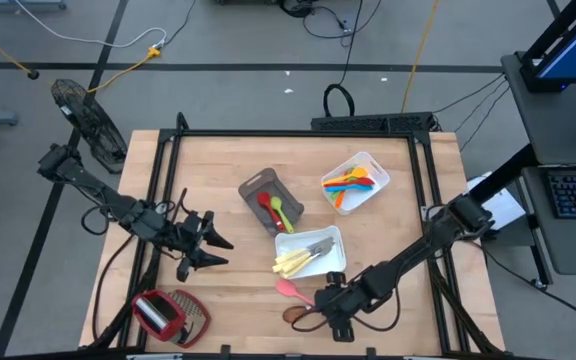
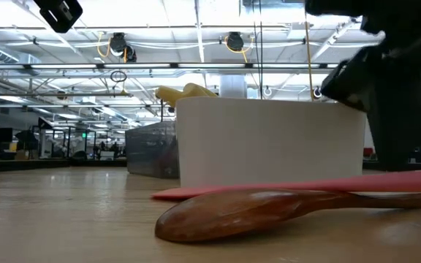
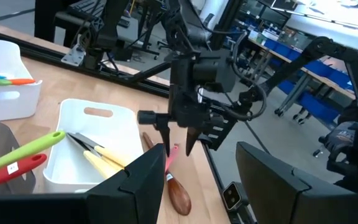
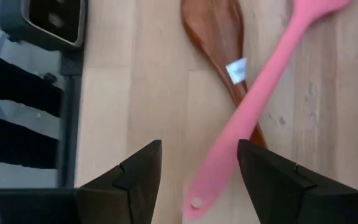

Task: Pick & Place Kitchen Items
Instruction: Put the pink spatula into the top white bin

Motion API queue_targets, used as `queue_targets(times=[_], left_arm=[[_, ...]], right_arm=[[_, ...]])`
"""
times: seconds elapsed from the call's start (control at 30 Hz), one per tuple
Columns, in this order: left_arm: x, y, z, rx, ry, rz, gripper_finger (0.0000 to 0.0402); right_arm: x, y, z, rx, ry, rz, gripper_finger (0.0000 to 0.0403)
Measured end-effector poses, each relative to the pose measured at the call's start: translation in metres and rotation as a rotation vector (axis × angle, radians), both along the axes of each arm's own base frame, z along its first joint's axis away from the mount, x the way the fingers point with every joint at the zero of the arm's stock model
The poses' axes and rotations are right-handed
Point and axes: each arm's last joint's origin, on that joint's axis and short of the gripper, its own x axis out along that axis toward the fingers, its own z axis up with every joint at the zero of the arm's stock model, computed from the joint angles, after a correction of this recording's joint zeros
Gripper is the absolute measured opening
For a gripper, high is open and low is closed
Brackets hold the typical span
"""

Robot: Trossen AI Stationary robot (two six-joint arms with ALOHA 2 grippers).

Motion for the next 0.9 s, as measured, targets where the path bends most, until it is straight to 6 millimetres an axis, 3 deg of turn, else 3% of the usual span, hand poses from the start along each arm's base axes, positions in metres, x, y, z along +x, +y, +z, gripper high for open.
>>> queue_targets(times=[0.63, 0.9], left_arm=[[0.0, 0.0, -0.0002, 0.006, 0.0, 0.0, 0.0202], [-0.0001, 0.0001, -0.0006, 0.008, 0.004, 0.0, 0.0202]], right_arm=[[0.0068, -0.0075, -0.0079, -0.034, 0.002, 0.012, 0.0204], [0.0079, -0.0074, -0.0118, -0.035, 0.01, 0.018, 0.0187]])
